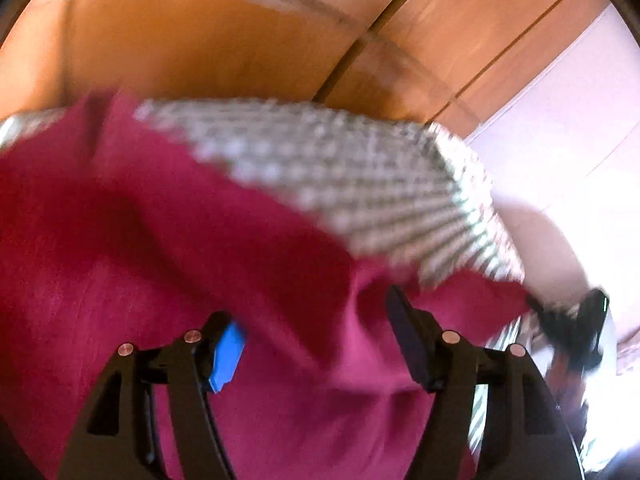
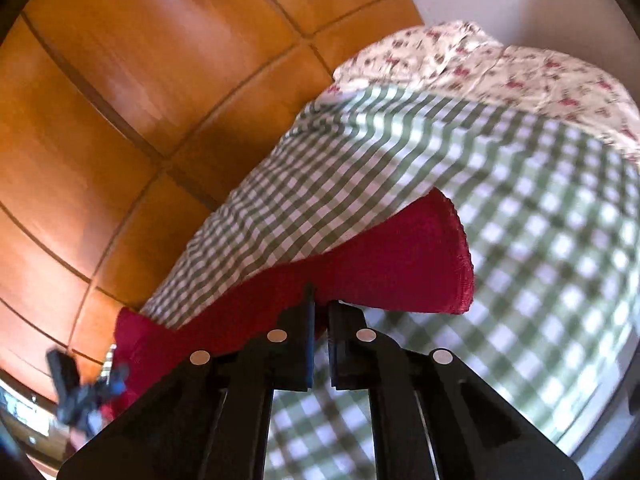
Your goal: Fold small clothes
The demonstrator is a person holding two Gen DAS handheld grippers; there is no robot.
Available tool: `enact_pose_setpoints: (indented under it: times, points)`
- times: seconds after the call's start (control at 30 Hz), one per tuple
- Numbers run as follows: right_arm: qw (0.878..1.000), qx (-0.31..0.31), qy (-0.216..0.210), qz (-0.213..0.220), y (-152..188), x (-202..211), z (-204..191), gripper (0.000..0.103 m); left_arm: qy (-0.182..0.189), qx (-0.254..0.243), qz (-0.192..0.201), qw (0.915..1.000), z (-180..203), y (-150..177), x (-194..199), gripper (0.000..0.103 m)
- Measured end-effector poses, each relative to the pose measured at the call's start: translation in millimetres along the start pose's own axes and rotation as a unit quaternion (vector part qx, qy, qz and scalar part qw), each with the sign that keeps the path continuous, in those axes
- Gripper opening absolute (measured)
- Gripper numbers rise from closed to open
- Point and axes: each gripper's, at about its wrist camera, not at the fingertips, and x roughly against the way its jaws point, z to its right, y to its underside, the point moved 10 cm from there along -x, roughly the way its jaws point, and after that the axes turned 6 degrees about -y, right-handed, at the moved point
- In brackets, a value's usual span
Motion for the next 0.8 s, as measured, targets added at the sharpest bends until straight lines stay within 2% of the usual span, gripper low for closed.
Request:
enact_pose_setpoints:
  times: [0.1,0.17,0.23,0.3,0.4,0.43,0.47,0.5,0.53,0.57,0.6,0.67,0.73,0.8]
  points:
    - [1.0,-0.016,0.003,0.018,-11,13,5,0.004,0.011,-0.004,0.026,0.9996,28,-56,-13,0.067]
    - [0.999,-0.027,0.016,0.032,-27,11,11,0.004,-0.007,-0.006,0.052,0.9986,41,-91,-16,0.067]
    - [0.998,-0.048,0.026,0.044,-47,4,18,0.004,-0.023,-0.004,0.08,0.9965,45,-111,-6,0.069]
    - [0.996,-0.059,0.038,0.053,-73,-9,23,0.004,-0.035,-0.004,0.1,0.9944,40,-112,10,0.073]
    - [0.996,-0.051,0.051,0.053,-104,-39,23,0.004,-0.078,-0.008,0.102,0.9917,14,-91,27,0.074]
    - [0.996,-0.051,0.049,0.055,-115,-52,22,0.008,-0.088,-0.003,0.098,0.9913,3,-81,31,0.074]
    - [0.996,-0.048,0.049,0.058,-122,-59,21,0.023,-0.099,0.008,0.094,0.9906,-12,-66,38,0.074]
    - [0.996,-0.044,0.053,0.064,-128,-64,20,0.057,-0.111,0.016,0.091,0.9895,-26,-54,44,0.074]
    - [0.994,-0.049,0.062,0.076,-130,-63,21,0.075,-0.121,0.023,0.089,0.9884,-38,-42,50,0.074]
    - [0.991,-0.062,0.071,0.096,-129,-59,24,0.086,-0.135,0.035,0.087,0.9864,-55,-25,59,0.074]
    - [0.99,-0.07,0.07,0.099,-126,-58,25,0.086,-0.148,0.045,0.085,0.9844,-71,-9,68,0.074]
    - [0.993,-0.077,0.049,0.073,-103,-60,20,0.086,-0.169,0.066,0.082,0.9801,-100,21,85,0.074]
    - [0.995,-0.072,0.044,0.045,-68,-61,18,0.086,-0.188,0.093,0.075,0.9749,-130,52,103,0.074]
    - [0.997,-0.071,0.024,-0.004,-27,-68,10,0.086,-0.212,0.131,0.072,0.9658,-168,93,132,0.074]
